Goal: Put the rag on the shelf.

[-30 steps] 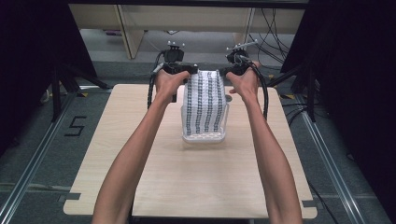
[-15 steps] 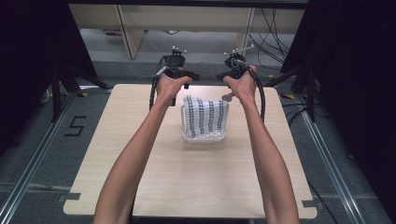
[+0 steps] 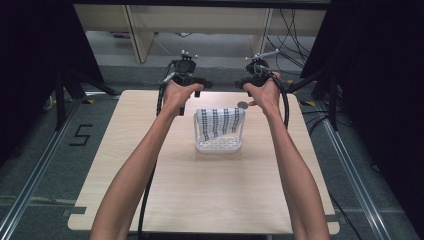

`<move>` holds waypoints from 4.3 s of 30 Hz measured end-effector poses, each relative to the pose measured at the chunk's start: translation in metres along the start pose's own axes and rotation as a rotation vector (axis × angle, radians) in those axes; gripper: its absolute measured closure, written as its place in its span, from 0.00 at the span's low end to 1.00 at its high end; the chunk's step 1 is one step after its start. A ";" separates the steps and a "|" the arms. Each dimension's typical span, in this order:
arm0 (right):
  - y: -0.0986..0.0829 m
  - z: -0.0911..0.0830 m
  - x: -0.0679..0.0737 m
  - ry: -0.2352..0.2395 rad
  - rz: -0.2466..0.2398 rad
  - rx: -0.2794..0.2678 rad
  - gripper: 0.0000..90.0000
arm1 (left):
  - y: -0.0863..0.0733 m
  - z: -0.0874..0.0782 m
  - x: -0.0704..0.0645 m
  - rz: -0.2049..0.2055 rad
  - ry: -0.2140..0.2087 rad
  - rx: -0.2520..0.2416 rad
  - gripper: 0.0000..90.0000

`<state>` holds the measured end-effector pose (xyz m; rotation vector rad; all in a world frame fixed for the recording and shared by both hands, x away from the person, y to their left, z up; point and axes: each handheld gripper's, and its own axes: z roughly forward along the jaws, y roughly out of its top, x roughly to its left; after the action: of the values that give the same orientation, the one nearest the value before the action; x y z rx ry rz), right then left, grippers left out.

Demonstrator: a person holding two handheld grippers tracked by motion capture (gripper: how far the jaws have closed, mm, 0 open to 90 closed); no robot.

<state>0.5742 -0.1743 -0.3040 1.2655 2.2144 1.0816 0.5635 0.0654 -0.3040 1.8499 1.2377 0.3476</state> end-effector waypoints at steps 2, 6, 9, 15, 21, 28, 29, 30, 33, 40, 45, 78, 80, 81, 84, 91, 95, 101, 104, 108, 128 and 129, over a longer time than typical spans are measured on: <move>-0.003 -0.002 -0.001 0.006 -0.007 -0.016 0.71 | -0.002 -0.003 -0.001 0.003 -0.005 0.001 0.42; -0.007 -0.008 -0.001 0.008 -0.005 -0.018 0.67 | -0.004 -0.011 -0.001 -0.002 -0.021 -0.010 0.42; -0.010 -0.014 0.000 0.007 -0.001 -0.007 0.65 | -0.007 -0.017 -0.002 0.003 -0.032 -0.009 0.41; -0.018 -0.026 0.001 0.031 -0.003 -0.023 0.61 | -0.014 -0.031 -0.005 0.011 -0.049 -0.012 0.38; -0.022 -0.035 0.006 0.031 -0.021 -0.023 0.59 | -0.018 -0.041 -0.009 0.031 -0.059 -0.019 0.37; -0.026 -0.045 0.014 0.042 -0.052 -0.031 0.57 | -0.026 -0.054 -0.014 0.049 -0.068 -0.038 0.36; -0.028 -0.048 0.017 0.045 -0.060 -0.039 0.56 | -0.029 -0.058 -0.014 0.051 -0.068 -0.044 0.36; -0.028 -0.050 0.018 0.047 -0.052 -0.034 0.56 | -0.029 -0.058 -0.014 0.051 -0.068 -0.044 0.36; -0.032 -0.055 0.020 0.047 -0.082 -0.039 0.55 | -0.037 -0.065 -0.013 0.058 -0.066 -0.048 0.36; -0.038 -0.063 0.024 0.070 -0.074 -0.066 0.55 | -0.049 -0.070 -0.013 0.070 -0.068 -0.053 0.36; -0.043 -0.070 0.030 0.090 -0.099 -0.065 0.54 | -0.057 -0.074 -0.016 0.082 -0.086 -0.054 0.36; -0.092 -0.079 0.042 0.130 -0.136 -0.074 0.48 | -0.110 -0.093 -0.015 0.098 -0.127 -0.078 0.35; -0.095 -0.080 0.042 0.136 -0.135 -0.074 0.48 | -0.113 -0.094 -0.015 0.099 -0.130 -0.077 0.35; -0.098 -0.081 0.044 0.141 -0.130 -0.071 0.48 | -0.116 -0.095 -0.015 0.110 -0.132 -0.070 0.35; -0.100 -0.082 0.046 0.149 -0.116 -0.063 0.47 | -0.118 -0.095 -0.016 0.103 -0.132 -0.077 0.35; -0.107 -0.082 0.049 0.156 -0.138 -0.071 0.46 | -0.126 -0.098 -0.016 0.116 -0.130 -0.075 0.35; -0.110 -0.085 0.051 0.168 -0.131 -0.072 0.44 | -0.130 -0.101 -0.014 0.111 -0.148 -0.073 0.34; -0.113 -0.087 0.053 0.166 -0.127 -0.083 0.38 | -0.135 -0.106 -0.015 0.115 -0.151 -0.071 0.31; -0.114 -0.087 0.053 0.161 -0.131 -0.096 0.37 | -0.136 -0.107 -0.014 0.129 -0.151 -0.062 0.29; -0.117 -0.090 0.056 0.172 -0.114 -0.092 0.35 | -0.140 -0.110 -0.015 0.124 -0.149 -0.067 0.28; -0.136 -0.097 0.059 0.206 -0.105 -0.087 0.33 | -0.162 -0.120 -0.010 0.112 -0.177 -0.076 0.28; -0.137 -0.096 0.059 0.214 -0.117 -0.091 0.33 | -0.163 -0.121 -0.010 0.113 -0.180 -0.075 0.28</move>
<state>0.4048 -0.2076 -0.3448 1.0102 2.3300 1.3084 0.3817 0.1396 -0.3571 1.8471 0.9891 0.2782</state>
